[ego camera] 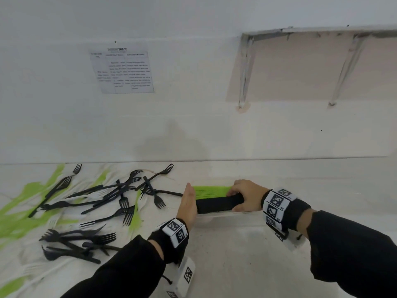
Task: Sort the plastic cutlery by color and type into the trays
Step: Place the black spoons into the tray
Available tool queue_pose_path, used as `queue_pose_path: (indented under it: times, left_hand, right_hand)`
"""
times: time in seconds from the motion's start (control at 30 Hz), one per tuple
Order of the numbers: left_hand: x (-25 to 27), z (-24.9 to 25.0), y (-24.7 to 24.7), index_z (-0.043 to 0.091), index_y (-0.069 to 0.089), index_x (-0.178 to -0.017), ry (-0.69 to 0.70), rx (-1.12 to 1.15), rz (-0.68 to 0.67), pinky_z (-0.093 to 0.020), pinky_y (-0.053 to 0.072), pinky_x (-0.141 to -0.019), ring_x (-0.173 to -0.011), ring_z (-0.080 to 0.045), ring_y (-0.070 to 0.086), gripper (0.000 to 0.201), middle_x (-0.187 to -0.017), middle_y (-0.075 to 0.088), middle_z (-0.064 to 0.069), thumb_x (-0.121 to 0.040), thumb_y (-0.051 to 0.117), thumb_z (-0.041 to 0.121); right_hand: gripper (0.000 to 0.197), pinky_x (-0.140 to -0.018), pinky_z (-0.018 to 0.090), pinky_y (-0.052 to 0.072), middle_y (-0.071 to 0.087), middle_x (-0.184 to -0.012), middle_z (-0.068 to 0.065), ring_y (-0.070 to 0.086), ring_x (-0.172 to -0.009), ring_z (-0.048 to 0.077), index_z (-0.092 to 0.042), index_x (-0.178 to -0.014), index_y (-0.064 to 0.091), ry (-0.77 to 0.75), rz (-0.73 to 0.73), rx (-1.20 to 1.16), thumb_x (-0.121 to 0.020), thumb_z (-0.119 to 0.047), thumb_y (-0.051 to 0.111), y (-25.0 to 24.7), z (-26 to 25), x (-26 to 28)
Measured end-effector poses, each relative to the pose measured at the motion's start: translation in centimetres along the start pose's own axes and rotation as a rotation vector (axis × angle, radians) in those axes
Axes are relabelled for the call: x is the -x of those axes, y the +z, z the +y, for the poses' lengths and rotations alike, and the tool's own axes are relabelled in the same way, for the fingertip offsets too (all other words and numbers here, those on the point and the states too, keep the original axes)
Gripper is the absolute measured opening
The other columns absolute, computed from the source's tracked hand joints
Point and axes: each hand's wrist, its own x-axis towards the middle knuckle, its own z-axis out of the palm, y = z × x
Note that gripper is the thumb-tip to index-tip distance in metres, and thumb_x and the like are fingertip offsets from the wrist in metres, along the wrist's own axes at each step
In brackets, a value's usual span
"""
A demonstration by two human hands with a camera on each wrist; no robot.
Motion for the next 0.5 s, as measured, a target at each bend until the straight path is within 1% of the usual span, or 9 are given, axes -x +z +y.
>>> queue_pose_path:
  times: [0.07, 0.13, 0.27, 0.37, 0.4, 0.43, 0.5]
  left_hand:
    - [0.2, 0.0, 0.0, 0.019, 0.007, -0.150, 0.020, -0.045, -0.002, -0.022, 0.005, -0.114, -0.145, -0.009, 0.009, 0.053, -0.157, 0.009, 0.006, -0.101, 0.011, 0.039]
    - [0.2, 0.0, 0.0, 0.020, 0.008, -0.150, 0.031, -0.060, 0.011, -0.019, 0.006, -0.112, -0.144, -0.009, 0.010, 0.053, -0.157, 0.009, 0.006, -0.101, 0.012, 0.038]
    - [0.2, -0.2, -0.1, 0.022, 0.006, -0.150, 0.031, -0.075, -0.005, -0.021, 0.006, -0.113, -0.145, -0.010, 0.009, 0.053, -0.157, 0.009, 0.006, -0.101, 0.012, 0.039]
    - [0.1, -0.3, -0.2, 0.023, 0.005, -0.150, 0.027, -0.078, -0.023, -0.023, 0.006, -0.114, -0.145, -0.010, 0.009, 0.052, -0.158, 0.007, 0.006, -0.101, 0.014, 0.039]
    - [0.0, -0.3, -0.3, 0.023, 0.004, -0.150, 0.027, -0.087, -0.028, -0.023, 0.007, -0.115, -0.145, -0.011, 0.010, 0.052, -0.158, 0.007, 0.006, -0.102, 0.015, 0.038]
    - [0.0, -0.3, -0.3, 0.023, 0.004, -0.150, 0.025, -0.099, -0.035, -0.023, 0.007, -0.115, -0.145, -0.012, 0.010, 0.052, -0.158, 0.007, 0.006, -0.102, 0.016, 0.037]
    - [-0.2, -0.4, -0.4, 0.023, 0.004, -0.151, 0.022, -0.119, -0.045, -0.024, 0.008, -0.115, -0.145, -0.013, 0.011, 0.051, -0.158, 0.008, 0.004, -0.103, 0.019, 0.033]
  right_hand:
    - [0.047, -0.092, 0.025, 0.038, 0.053, -0.116, 0.010, 0.050, -0.110, 0.023, -0.012, -0.122, 0.058, 0.003, -0.005, 0.020, -0.080, -0.027, 0.070, 0.0, -0.2, -0.2]
    - [0.045, -0.092, 0.028, 0.043, 0.052, -0.115, 0.009, 0.051, -0.109, 0.023, -0.013, -0.120, 0.059, 0.010, -0.016, 0.046, -0.079, -0.027, 0.070, 0.0, -0.5, -0.5]
    - [0.047, -0.089, 0.034, 0.047, 0.050, -0.115, 0.007, 0.052, -0.109, 0.023, -0.016, -0.119, 0.056, 0.026, -0.037, 0.111, -0.076, -0.030, 0.071, 0.5, -1.2, -1.2]
    - [0.047, -0.082, 0.030, 0.040, 0.053, -0.114, 0.005, 0.047, -0.108, 0.023, -0.019, -0.116, 0.054, 0.000, -0.022, 0.197, -0.076, -0.036, 0.070, 0.6, -1.5, -1.4]
    - [0.047, -0.081, 0.030, 0.040, 0.053, -0.114, 0.005, 0.047, -0.109, 0.024, -0.019, -0.117, 0.053, -0.004, -0.029, 0.205, -0.076, -0.035, 0.070, 0.5, -1.5, -1.5]
    - [0.049, -0.083, 0.030, 0.041, 0.052, -0.115, 0.006, 0.048, -0.110, 0.024, -0.019, -0.119, 0.053, -0.004, -0.043, 0.190, -0.076, -0.033, 0.071, 0.4, -1.5, -1.5]
    - [0.055, -0.090, 0.032, 0.045, 0.051, -0.118, 0.007, 0.049, -0.111, 0.024, -0.020, -0.127, 0.051, -0.024, -0.070, 0.143, -0.076, -0.028, 0.072, 0.2, -1.4, -1.4]
